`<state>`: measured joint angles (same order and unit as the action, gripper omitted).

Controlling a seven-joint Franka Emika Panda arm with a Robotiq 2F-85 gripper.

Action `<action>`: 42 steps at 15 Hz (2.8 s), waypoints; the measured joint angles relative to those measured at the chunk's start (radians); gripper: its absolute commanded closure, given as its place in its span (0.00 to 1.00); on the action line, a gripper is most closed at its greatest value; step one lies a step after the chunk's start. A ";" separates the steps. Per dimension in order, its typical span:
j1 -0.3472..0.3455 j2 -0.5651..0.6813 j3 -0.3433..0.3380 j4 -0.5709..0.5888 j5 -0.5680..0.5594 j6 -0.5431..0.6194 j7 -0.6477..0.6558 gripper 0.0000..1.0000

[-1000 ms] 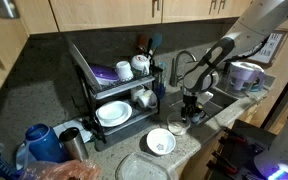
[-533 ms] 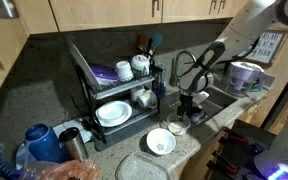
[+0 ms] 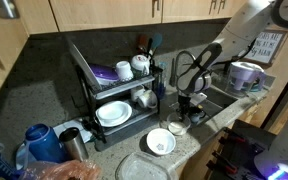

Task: Pour the contents in the clear bowl into the white bowl

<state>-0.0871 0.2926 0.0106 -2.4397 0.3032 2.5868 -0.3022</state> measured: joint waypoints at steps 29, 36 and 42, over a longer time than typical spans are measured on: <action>0.176 -0.278 0.032 0.003 -0.588 -0.082 0.706 0.99; 0.222 -0.328 0.124 0.006 -0.689 -0.187 0.799 0.99; 0.259 -0.340 0.202 0.013 -0.900 -0.291 0.939 0.99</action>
<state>0.1721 -0.0472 0.2126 -2.4269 -0.5966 2.2959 0.6372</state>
